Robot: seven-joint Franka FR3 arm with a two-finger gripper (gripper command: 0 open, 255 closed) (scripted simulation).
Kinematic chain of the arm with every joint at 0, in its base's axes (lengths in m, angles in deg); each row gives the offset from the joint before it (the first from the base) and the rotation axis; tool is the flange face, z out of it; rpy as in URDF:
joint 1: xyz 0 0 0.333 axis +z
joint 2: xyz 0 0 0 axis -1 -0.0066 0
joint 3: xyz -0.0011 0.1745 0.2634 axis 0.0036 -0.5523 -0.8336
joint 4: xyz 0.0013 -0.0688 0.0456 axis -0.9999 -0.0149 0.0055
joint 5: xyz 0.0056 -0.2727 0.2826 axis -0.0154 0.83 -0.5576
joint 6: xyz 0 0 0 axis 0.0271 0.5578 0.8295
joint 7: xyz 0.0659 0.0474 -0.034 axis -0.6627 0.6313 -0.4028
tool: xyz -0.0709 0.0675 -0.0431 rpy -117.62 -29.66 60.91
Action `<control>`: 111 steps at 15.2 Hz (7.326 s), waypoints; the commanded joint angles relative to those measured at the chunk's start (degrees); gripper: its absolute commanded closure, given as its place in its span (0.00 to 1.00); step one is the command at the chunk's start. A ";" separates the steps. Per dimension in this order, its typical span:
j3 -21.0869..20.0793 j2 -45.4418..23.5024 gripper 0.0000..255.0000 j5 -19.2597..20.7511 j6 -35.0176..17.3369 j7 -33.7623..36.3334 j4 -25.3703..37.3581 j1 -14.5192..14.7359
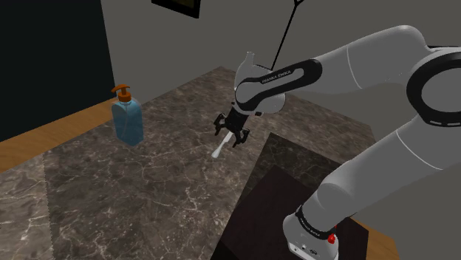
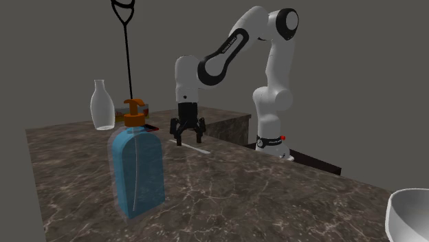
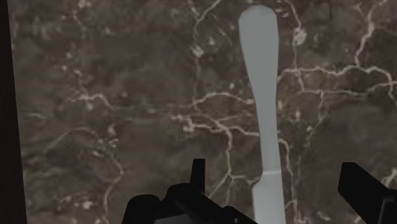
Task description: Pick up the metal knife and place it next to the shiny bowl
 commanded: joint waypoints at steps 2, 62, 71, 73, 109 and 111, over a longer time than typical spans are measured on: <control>0.00 0.00 1.00 0.00 0.00 0.00 0.00 0.00; -22.41 16.71 1.00 -4.81 18.53 36.39 12.09 10.73; -35.76 9.08 1.00 -1.87 14.73 51.57 20.45 10.65; -39.35 6.43 1.00 0.18 13.83 55.56 22.93 9.87; -49.61 -17.85 1.00 27.17 -10.45 76.89 15.47 7.69; -49.61 -17.84 1.00 27.16 -10.44 76.88 15.47 7.68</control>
